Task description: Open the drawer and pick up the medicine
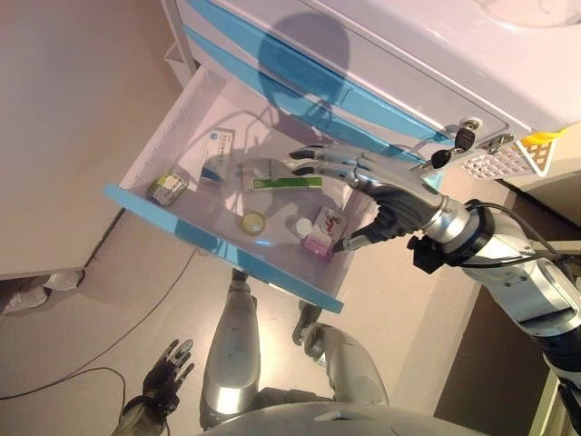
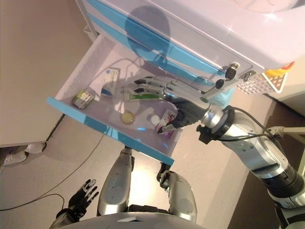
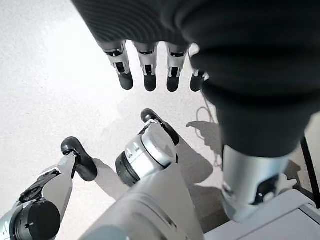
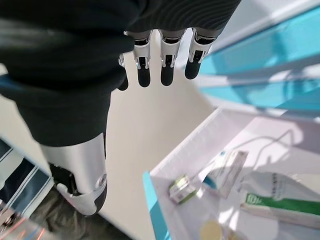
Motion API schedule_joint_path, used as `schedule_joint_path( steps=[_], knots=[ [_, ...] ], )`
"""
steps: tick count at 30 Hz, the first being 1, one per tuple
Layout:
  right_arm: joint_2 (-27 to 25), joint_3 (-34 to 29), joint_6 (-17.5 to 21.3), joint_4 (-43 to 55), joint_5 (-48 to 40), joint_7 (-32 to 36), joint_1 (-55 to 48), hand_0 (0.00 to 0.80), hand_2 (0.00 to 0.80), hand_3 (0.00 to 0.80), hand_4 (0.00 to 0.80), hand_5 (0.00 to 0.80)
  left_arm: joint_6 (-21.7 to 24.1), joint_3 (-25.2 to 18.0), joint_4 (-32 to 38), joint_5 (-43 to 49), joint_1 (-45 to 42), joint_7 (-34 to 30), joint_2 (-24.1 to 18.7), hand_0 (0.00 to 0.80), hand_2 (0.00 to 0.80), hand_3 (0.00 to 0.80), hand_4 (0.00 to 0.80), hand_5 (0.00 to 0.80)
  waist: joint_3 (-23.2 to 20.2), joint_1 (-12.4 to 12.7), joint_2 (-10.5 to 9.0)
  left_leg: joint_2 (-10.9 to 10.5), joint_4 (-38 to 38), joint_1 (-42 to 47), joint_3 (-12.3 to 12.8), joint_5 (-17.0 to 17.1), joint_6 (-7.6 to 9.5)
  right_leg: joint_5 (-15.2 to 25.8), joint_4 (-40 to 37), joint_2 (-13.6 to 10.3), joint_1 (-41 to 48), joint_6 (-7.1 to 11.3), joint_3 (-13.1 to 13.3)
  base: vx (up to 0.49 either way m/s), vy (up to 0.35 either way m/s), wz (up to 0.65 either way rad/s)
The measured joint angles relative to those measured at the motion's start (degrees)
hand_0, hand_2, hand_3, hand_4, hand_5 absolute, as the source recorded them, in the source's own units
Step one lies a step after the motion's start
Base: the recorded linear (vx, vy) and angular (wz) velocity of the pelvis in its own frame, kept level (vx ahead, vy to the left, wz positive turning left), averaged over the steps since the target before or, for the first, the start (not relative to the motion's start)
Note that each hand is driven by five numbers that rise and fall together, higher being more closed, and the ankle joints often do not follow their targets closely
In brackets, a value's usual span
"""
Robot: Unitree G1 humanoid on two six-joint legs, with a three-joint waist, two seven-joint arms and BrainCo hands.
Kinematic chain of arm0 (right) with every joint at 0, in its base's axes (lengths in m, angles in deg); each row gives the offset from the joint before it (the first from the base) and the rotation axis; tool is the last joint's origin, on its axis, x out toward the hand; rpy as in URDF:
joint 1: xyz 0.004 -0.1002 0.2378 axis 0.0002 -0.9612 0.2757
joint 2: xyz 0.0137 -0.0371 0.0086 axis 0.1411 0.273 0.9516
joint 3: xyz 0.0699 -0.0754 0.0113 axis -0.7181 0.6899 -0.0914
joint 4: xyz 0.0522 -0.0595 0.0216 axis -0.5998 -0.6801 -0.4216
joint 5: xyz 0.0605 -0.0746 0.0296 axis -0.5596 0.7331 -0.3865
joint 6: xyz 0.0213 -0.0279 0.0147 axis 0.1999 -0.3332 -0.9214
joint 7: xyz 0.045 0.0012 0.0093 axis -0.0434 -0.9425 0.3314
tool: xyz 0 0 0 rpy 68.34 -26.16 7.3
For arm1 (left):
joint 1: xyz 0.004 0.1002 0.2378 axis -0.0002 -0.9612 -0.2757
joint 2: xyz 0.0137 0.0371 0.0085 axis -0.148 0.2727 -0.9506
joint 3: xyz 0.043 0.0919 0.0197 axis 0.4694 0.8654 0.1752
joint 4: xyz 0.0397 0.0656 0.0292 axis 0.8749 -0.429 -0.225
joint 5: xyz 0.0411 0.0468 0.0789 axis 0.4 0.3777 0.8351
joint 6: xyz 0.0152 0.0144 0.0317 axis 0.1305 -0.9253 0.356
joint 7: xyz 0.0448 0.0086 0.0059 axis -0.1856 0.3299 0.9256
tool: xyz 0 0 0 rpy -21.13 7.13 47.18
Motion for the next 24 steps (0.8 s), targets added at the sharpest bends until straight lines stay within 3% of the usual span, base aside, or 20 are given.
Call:
schedule_joint_path(
  steps=[7,16,24],
  knots=[
    [3.1,6.9,-3.9,-2.7,4.1,-0.1,4.9,0.000,0.000,0.000,0.000,0.000,0.1,0.6,0.0,0.0,0.5,1.3,-4.0,0.000,0.000,0.000,0.000,0.000,1.1,2.0,-3.49,0.1,0.0,-0.4,-0.4,-0.1,-0.16,0.2,-1.3,0.6,0.4,-0.21,-0.5,-0.004,-0.027,0.02],
    [6.7,15.9,-10.1,-13.9,11.7,-2.4,9.3,0.000,0.000,0.000,0.000,0.000,1.1,1.9,-0.3,1.9,2.2,2.2,-4.5,0.000,0.000,0.000,0.000,0.000,1.2,4.7,-3.45,-0.8,0.0,-2.5,-1.9,0.0,-0.07,0.7,-3.1,0.6,0.1,0.17,-1.9,0.010,-0.004,0.10],
    [9.1,19.5,-12.7,-17.3,13.9,-4.7,12.4,0.000,0.000,0.000,0.000,0.000,1.1,2.8,0.4,2.4,2.7,2.8,-4.7,0.000,0.000,0.000,0.000,0.000,1.2,5.9,-3.40,-1.2,-0.2,-3.3,-2.8,-0.1,-0.10,0.7,-4.2,0.8,0.1,0.26,-2.3,0.005,0.000,0.05]
  ],
)
